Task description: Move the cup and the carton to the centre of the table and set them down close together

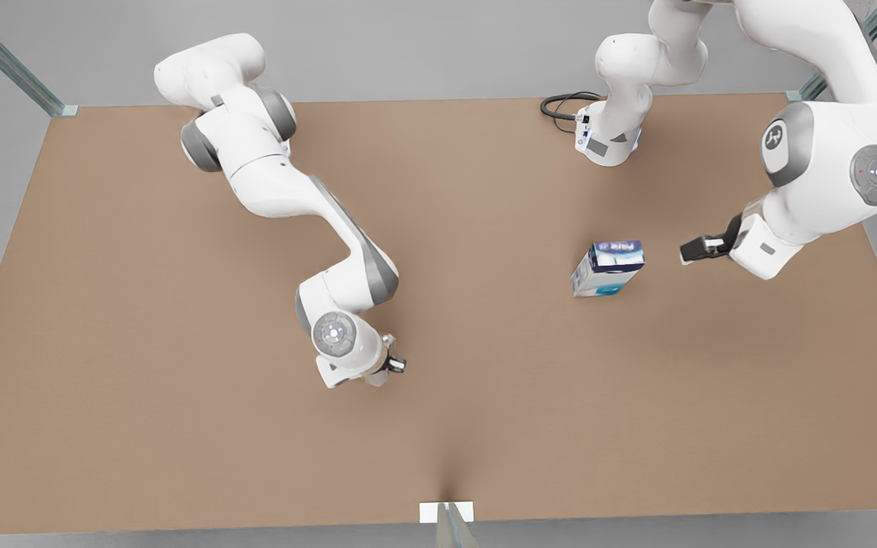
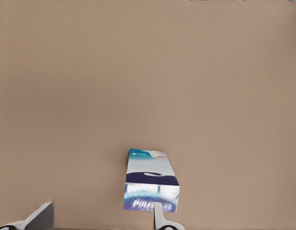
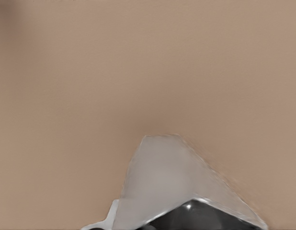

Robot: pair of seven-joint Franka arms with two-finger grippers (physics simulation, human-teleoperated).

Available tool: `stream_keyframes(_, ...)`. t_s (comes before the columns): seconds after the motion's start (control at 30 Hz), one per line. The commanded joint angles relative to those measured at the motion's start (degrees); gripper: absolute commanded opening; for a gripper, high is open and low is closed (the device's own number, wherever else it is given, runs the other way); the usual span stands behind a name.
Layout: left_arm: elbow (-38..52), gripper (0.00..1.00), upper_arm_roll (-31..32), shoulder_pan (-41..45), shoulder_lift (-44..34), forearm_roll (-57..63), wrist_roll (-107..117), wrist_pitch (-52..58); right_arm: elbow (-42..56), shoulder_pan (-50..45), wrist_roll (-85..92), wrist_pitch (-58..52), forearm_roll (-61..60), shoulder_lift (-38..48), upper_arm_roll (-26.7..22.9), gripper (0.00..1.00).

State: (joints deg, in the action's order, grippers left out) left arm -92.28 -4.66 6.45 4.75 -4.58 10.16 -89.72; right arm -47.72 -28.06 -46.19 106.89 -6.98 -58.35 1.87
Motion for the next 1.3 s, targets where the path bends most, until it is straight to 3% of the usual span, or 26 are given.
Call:
stream_keyframes(0.0, 0.0, 1.00, 0.0, 0.2, 0.0, 0.0, 0.3, 0.1, 1.6, -0.5, -0.4, -0.4, 0.2, -0.9, 0.0, 0.21)
stream_keyframes(0.1, 1.2, 1.00, 0.0, 0.1, 1.0, 0.1, 0.7, 1.1, 6.1, -1.6, -7.2, 1.0, 0.1, -4.5, 0.9, 0.21)
stream_keyframes(0.37, 1.0, 1.00, -0.9, 0.1, -1.0, 0.4, 0.6, 2.3, 7.4, -1.8, -18.6, 5.8, 0.0, -6.7, 3.2, 0.21)
stream_keyframes(0.77, 0.9, 1.00, -0.9, 0.1, -0.5, 0.3, 0.7, 2.4, 7.1, -4.6, -21.6, 8.3, 0.0, -8.8, 4.1, 0.21)
stream_keyframes(0.8, 0.9, 1.00, -0.9, 0.1, -0.6, 0.3, 0.7, 2.4, 7.1, -4.6, -21.6, 8.3, 0.1, -8.7, 4.1, 0.35)
stream_keyframes(0.9, 0.9, 1.00, -0.9, 0.1, -0.7, 0.2, 0.7, 2.4, 6.9, -4.6, -21.8, 8.8, 0.1, -8.7, 4.2, 0.93)
stream_keyframes(0.93, 0.9, 1.00, -0.9, 0.1, -0.8, 0.2, 0.6, 2.4, 6.9, -4.6, -22.2, 8.9, 0.1, -8.7, 4.2, 1.00)
stream_keyframes(1.0, 0.8, 1.00, -0.9, 0.1, -1.1, 0.2, 0.8, 2.4, 6.9, -4.6, -22.4, 9.7, 0.1, -8.7, 4.3, 1.00)
stream_keyframes(1.03, -2.9, 1.00, -2.3, 0.1, -3.1, 0.4, 6.6, 2.3, 6.9, -4.6, -22.4, 10.0, 0.1, -8.6, 4.2, 1.00)
stream_keyframes(1.1, -19.5, 1.00, -2.5, 0.1, -6.6, 0.3, 22.8, -9.9, 6.9, -4.6, -22.4, 10.1, 0.0, -8.6, 4.3, 1.00)
stream_keyframes(1.2, -25.1, 1.00, -2.6, 0.5, -9.1, -1.3, 45.7, -11.9, 6.9, -4.6, -22.5, 10.1, 0.0, -8.5, 4.4, 1.00)
stream_keyframes(1.27, -34.0, 1.00, -2.7, 0.4, -13.4, -1.3, 55.0, -17.3, 6.9, -4.6, -22.5, 10.1, 0.0, -8.4, 4.4, 1.00)
